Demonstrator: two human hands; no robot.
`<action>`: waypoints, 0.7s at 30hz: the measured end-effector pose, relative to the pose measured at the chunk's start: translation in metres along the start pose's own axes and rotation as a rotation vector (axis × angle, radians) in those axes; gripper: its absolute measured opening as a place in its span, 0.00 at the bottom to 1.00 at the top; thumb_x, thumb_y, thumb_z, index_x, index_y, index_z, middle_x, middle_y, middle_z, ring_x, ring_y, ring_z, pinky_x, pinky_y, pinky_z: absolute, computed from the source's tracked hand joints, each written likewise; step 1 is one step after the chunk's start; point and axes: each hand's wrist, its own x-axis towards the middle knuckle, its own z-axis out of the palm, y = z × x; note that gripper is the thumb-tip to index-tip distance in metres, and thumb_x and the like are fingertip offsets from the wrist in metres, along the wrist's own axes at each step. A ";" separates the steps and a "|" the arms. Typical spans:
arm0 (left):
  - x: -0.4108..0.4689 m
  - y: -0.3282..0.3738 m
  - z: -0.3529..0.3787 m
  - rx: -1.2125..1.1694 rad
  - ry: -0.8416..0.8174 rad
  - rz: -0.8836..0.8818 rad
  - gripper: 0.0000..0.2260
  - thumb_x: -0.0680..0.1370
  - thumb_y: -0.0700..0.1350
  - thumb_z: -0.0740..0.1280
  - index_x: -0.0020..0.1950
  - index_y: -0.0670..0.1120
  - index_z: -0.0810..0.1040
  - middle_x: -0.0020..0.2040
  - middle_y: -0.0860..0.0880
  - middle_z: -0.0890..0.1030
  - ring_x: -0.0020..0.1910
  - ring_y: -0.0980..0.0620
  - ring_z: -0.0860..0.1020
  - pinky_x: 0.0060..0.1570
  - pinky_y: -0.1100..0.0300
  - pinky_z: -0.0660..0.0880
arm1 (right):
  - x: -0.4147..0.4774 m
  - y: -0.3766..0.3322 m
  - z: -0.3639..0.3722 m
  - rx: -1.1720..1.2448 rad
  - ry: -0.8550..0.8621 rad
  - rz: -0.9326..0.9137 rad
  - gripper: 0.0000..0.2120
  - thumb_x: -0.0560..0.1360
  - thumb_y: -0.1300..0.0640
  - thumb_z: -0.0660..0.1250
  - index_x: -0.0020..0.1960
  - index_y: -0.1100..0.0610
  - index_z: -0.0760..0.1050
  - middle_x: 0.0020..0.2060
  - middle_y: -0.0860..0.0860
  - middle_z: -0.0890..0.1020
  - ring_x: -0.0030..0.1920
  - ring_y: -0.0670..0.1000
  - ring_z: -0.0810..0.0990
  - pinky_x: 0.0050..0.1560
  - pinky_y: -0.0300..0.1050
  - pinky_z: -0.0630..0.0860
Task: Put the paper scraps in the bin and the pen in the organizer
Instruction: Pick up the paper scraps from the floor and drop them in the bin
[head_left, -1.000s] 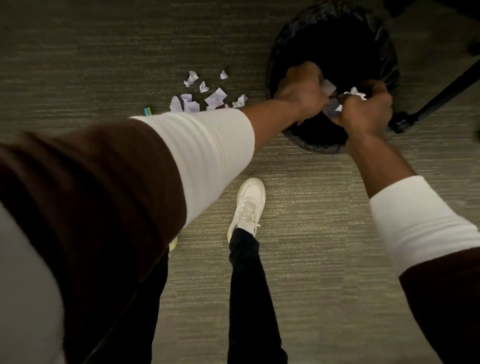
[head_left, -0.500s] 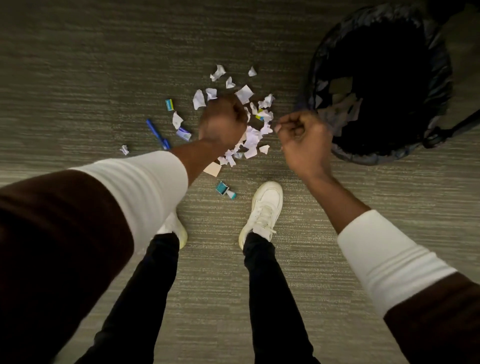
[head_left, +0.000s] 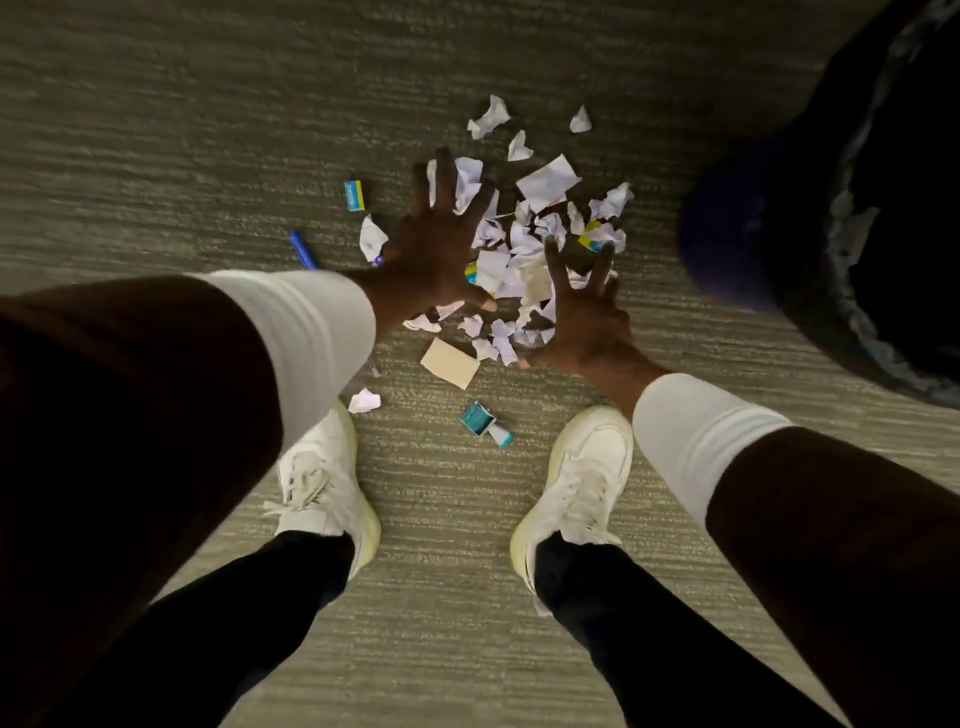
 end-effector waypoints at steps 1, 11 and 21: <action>0.009 -0.001 0.005 -0.003 -0.021 0.013 0.66 0.60 0.70 0.79 0.84 0.54 0.42 0.82 0.33 0.36 0.81 0.28 0.40 0.69 0.28 0.66 | 0.005 -0.002 0.005 -0.004 0.027 -0.006 0.71 0.60 0.37 0.84 0.79 0.34 0.29 0.79 0.66 0.31 0.79 0.76 0.48 0.66 0.74 0.72; 0.008 0.011 0.051 0.038 0.061 0.114 0.43 0.70 0.58 0.77 0.80 0.50 0.61 0.78 0.34 0.60 0.76 0.26 0.59 0.61 0.34 0.77 | 0.032 -0.017 0.016 -0.191 0.224 -0.098 0.54 0.71 0.46 0.79 0.82 0.37 0.45 0.83 0.63 0.43 0.80 0.72 0.51 0.61 0.66 0.78; -0.013 0.002 0.065 -0.084 0.203 0.193 0.11 0.73 0.36 0.69 0.54 0.41 0.84 0.62 0.33 0.76 0.57 0.30 0.76 0.52 0.41 0.79 | 0.030 -0.013 0.020 -0.101 0.340 -0.230 0.23 0.72 0.62 0.76 0.66 0.56 0.78 0.69 0.62 0.75 0.67 0.65 0.77 0.63 0.55 0.79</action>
